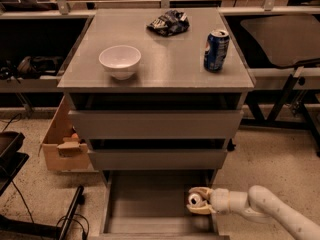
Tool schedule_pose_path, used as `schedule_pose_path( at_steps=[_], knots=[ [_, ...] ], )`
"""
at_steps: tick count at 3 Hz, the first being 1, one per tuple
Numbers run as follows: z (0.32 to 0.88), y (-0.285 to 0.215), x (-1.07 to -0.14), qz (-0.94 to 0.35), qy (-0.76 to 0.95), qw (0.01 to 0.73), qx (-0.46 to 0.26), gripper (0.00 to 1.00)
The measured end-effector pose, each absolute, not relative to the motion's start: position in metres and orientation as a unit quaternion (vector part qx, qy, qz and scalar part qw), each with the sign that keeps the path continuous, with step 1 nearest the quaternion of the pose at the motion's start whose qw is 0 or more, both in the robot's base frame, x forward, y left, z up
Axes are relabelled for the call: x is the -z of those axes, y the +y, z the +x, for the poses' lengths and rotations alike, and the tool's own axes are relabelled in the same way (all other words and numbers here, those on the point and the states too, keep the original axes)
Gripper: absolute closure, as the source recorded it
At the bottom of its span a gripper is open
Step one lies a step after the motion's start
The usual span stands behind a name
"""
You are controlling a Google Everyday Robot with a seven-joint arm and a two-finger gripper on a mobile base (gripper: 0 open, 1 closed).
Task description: Pick coke can from bottom drawer and place on counter
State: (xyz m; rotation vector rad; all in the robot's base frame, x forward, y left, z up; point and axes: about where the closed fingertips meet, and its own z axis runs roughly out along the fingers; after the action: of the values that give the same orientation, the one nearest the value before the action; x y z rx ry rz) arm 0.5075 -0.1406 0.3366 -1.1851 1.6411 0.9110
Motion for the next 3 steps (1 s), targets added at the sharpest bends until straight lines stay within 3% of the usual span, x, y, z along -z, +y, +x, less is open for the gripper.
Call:
schedule_pose_path(
  at_steps=[2,3],
  knots=[
    [0.398,-0.167,-0.516,-0.497,0.636,0.425,-0.409,1.00],
    [0.395,-0.179,-0.611,-0.515,0.627,0.414,-0.414,1.00]
  ],
)
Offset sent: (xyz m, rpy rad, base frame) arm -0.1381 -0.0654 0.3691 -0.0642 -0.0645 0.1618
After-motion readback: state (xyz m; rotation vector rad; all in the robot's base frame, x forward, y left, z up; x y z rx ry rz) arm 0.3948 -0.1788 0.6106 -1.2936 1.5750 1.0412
